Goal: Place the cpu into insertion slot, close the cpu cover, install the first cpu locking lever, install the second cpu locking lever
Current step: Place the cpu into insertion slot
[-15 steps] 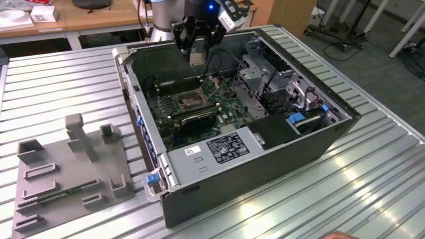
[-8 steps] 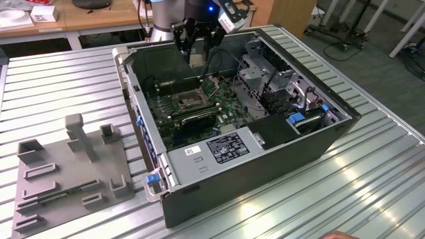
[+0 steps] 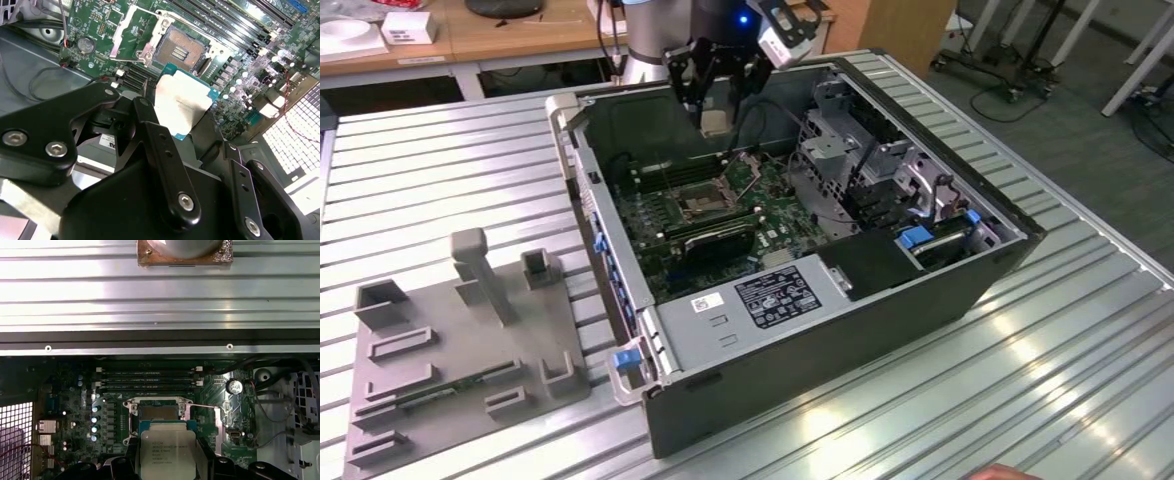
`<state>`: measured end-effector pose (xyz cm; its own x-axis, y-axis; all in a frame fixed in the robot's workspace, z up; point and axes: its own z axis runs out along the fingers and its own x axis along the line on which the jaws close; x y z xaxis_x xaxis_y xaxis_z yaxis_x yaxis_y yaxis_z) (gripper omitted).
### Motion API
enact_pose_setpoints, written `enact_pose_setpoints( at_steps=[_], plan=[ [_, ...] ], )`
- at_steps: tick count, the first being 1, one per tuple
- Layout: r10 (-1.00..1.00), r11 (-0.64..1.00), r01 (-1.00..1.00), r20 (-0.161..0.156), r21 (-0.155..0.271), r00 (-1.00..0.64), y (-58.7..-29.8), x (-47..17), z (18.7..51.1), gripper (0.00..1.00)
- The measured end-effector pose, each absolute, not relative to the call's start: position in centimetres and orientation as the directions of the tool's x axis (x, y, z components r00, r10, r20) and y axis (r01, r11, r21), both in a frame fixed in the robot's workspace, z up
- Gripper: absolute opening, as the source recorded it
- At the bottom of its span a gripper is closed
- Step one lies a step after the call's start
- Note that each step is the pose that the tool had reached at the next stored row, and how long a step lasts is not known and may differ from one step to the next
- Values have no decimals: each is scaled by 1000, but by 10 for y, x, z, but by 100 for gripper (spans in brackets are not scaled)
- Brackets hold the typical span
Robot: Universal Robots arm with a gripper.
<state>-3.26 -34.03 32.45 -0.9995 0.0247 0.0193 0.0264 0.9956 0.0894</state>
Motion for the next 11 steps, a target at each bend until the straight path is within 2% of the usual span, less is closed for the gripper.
enact_pose_setpoints(
  at_steps=[11],
  plan=[
    [25,996,26,19,89,-1000,-340,-33,321,54]
  ],
)
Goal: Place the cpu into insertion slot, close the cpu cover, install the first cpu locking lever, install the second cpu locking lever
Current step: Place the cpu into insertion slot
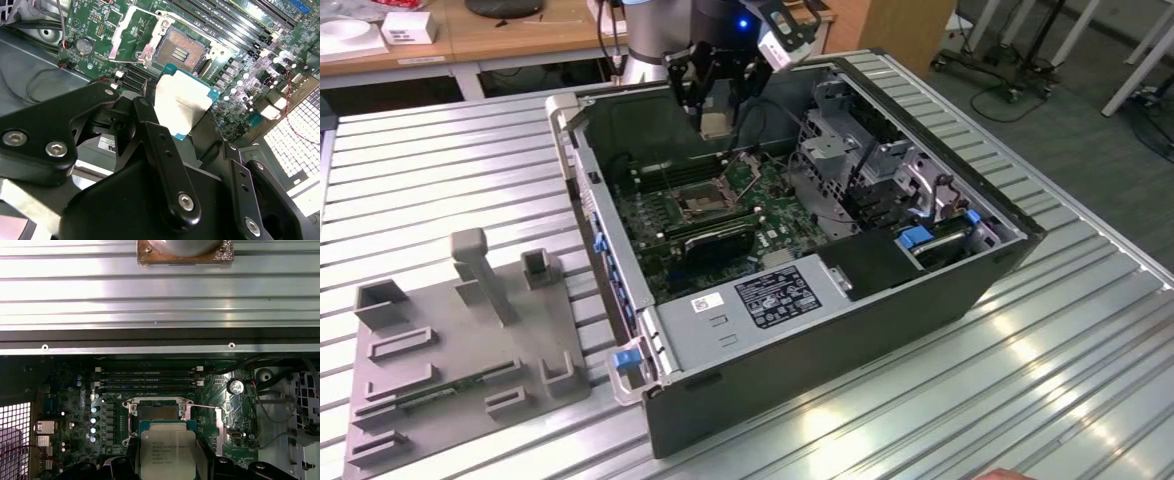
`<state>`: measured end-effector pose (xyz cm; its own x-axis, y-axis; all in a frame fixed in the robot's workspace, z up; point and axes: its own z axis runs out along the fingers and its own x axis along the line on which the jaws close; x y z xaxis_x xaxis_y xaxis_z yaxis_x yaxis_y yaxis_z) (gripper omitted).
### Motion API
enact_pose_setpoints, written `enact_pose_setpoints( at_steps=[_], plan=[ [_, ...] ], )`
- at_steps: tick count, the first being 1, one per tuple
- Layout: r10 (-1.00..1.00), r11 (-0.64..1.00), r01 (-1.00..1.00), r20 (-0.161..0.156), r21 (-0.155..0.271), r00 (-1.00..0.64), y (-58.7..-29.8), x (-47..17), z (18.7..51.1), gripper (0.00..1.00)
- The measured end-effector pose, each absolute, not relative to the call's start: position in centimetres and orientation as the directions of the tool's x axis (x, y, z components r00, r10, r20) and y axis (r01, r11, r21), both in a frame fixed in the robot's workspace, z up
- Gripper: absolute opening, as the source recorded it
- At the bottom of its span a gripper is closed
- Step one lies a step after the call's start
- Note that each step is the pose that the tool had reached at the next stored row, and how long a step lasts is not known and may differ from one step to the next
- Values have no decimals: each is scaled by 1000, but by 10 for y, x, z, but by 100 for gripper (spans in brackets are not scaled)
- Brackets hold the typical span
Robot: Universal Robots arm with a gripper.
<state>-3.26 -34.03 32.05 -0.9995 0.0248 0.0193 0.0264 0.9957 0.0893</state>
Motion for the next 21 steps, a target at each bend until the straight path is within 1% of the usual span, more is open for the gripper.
enact_pose_setpoints(
  at_steps=[21],
  plan=[
    [25,996,26,19,89,-1000,-340,-33,307,54]
  ],
)
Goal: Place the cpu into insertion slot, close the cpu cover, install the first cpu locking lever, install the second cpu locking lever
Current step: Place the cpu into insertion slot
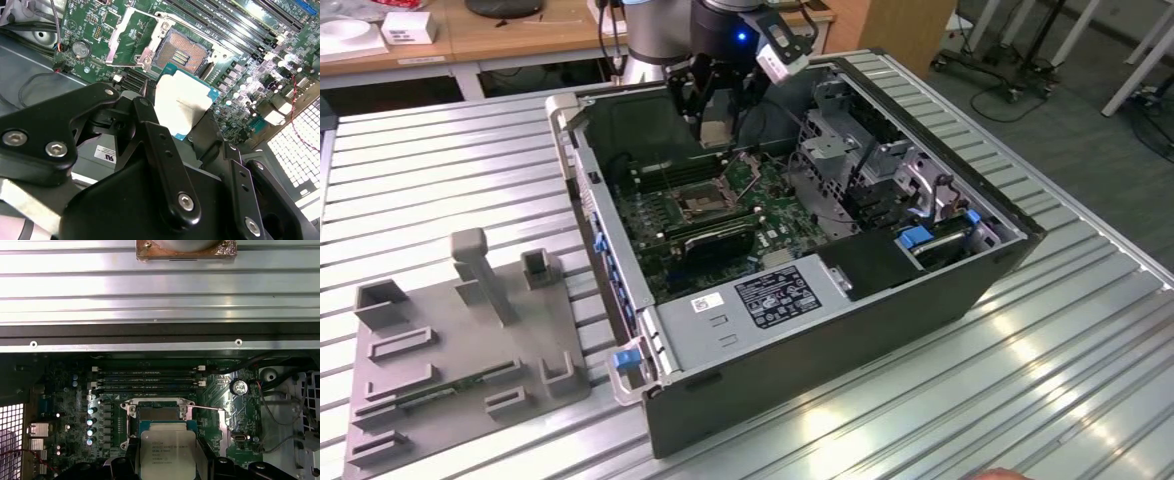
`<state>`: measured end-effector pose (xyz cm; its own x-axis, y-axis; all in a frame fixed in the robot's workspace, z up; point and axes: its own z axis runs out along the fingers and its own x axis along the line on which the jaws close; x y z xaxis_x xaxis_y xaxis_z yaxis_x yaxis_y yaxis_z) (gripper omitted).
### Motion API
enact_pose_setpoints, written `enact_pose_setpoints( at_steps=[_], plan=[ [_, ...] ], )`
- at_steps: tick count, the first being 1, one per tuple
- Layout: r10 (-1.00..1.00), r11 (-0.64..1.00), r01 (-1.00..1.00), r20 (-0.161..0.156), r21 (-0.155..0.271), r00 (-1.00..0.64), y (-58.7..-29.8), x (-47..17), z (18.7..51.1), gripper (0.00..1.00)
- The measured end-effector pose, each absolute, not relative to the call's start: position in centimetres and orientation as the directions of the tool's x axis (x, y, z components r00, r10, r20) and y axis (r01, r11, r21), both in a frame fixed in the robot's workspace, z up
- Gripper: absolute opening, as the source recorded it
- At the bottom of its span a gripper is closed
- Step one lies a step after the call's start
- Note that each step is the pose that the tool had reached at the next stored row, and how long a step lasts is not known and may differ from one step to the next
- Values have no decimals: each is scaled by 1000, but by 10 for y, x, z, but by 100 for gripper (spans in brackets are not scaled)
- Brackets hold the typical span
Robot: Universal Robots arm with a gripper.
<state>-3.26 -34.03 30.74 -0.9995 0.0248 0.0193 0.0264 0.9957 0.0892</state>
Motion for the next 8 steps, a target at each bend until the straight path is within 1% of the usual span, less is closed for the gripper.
enact_pose_setpoints(
  at_steps=[8],
  plan=[
    [25,996,26,19,90,-1000,-340,-33,307,54]
  ],
)
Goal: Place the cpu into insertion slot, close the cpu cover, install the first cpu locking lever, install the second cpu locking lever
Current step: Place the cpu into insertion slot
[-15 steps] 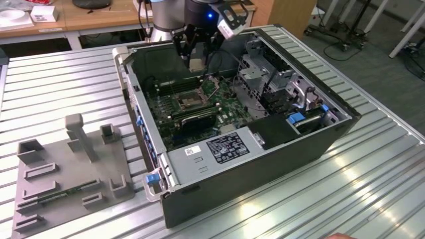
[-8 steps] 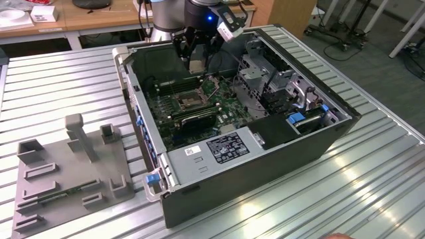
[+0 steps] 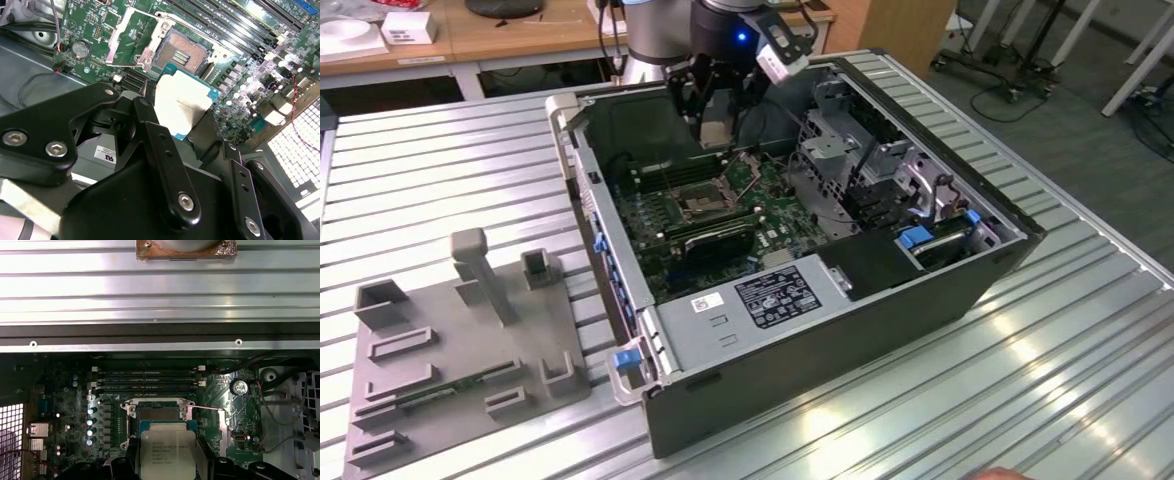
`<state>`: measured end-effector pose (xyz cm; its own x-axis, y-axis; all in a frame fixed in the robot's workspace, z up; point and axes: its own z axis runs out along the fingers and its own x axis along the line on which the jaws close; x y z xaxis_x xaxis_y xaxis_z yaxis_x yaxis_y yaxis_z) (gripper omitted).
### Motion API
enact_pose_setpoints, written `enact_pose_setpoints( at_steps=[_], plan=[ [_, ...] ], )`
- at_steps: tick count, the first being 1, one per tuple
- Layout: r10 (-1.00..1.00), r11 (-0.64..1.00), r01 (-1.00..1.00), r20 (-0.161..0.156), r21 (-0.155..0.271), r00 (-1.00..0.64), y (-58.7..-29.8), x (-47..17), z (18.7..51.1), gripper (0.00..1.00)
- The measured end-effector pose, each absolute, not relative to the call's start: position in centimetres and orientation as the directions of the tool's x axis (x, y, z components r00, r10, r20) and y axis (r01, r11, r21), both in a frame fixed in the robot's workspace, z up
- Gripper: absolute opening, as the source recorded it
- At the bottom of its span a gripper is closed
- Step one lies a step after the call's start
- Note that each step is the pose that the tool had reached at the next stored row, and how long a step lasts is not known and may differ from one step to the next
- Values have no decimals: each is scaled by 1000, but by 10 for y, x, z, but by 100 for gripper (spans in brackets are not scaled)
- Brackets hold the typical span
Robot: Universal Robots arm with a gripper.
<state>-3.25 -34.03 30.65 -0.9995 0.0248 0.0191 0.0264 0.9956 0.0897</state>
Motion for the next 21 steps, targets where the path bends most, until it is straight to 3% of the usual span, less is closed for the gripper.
enact_pose_setpoints(
  at_steps=[21],
  plan=[
    [25,996,26,16,89,-1000,-340,-33,293,54]
  ],
)
